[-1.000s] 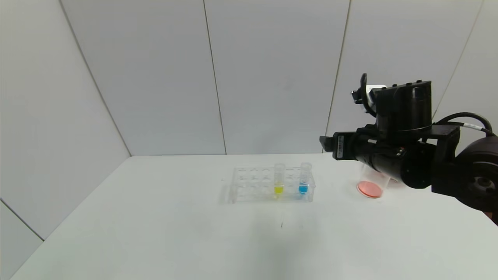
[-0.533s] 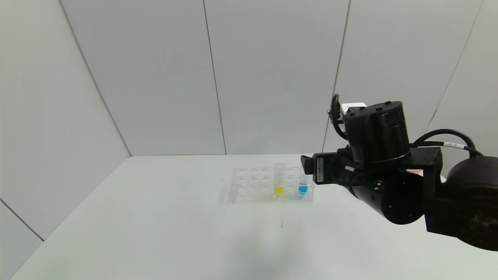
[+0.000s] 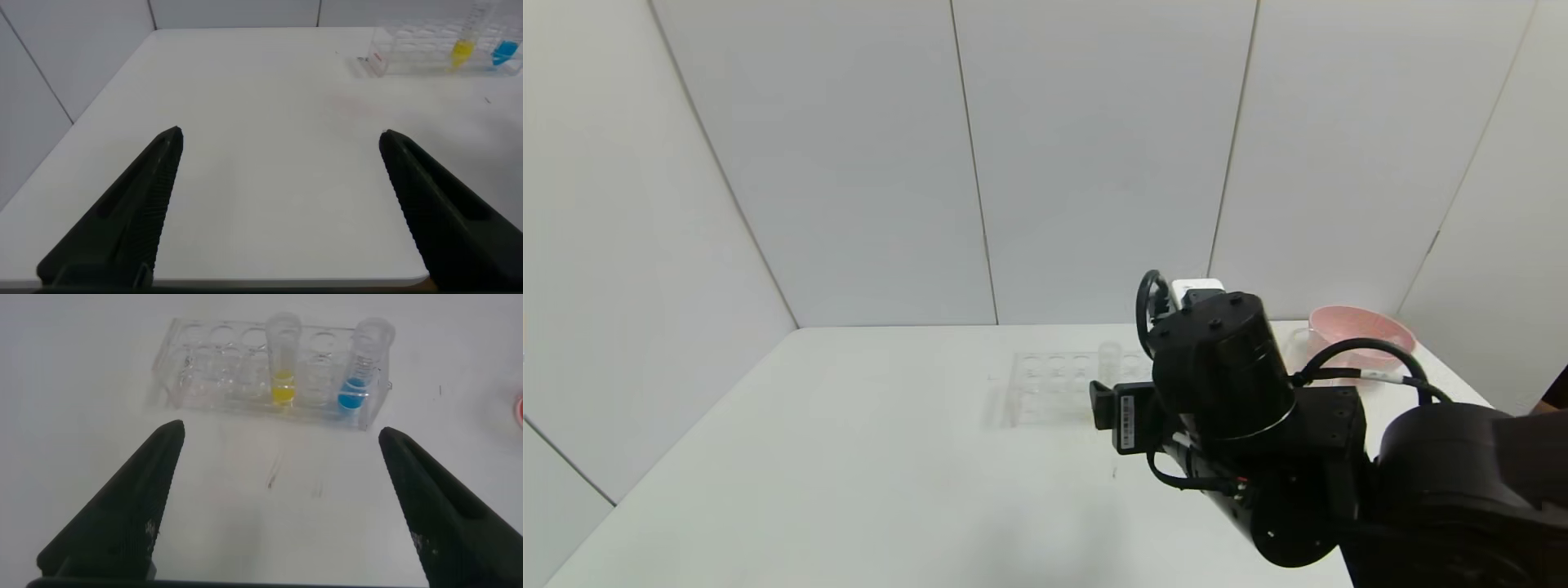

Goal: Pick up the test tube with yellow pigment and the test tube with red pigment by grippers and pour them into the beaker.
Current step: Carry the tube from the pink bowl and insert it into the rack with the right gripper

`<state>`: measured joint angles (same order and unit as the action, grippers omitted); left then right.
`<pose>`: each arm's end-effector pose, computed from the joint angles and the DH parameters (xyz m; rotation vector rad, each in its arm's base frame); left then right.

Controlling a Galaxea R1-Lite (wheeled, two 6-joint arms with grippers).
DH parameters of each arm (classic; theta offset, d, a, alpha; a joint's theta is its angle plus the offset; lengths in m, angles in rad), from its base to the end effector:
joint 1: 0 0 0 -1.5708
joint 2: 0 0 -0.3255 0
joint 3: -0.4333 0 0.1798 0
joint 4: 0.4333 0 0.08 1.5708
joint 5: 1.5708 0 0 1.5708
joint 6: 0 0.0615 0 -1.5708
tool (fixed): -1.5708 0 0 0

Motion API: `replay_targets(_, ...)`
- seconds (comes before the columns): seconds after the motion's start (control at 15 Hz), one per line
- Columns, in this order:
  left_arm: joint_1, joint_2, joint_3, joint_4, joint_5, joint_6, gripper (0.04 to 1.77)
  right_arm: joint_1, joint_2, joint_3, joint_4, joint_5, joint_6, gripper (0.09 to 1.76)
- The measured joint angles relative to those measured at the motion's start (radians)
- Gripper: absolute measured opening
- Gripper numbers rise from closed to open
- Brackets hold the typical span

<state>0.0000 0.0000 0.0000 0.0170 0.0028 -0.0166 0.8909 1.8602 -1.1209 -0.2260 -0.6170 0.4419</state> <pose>-0.0208 0.0002 0.0731 -0.0166 0.0170 0.0029 0.2652 0.2714 0.1939 0.0817 0.4228 0.1782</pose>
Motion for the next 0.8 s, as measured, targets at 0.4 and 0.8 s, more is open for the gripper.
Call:
replay_targets(0.4, 0.0, 0.0, 0.0, 0.0, 0.0, 0.0, 1.72, -0.014, 0.139, -0.04, -0.112, -0.019, -0.006, 1.7)
replay_targets(0.8, 0.0, 0.0, 0.0, 0.0, 0.0, 0.0, 1.72, -0.047, 0.281, -0.168, -0.121, -0.072, -0.04, 1.7)
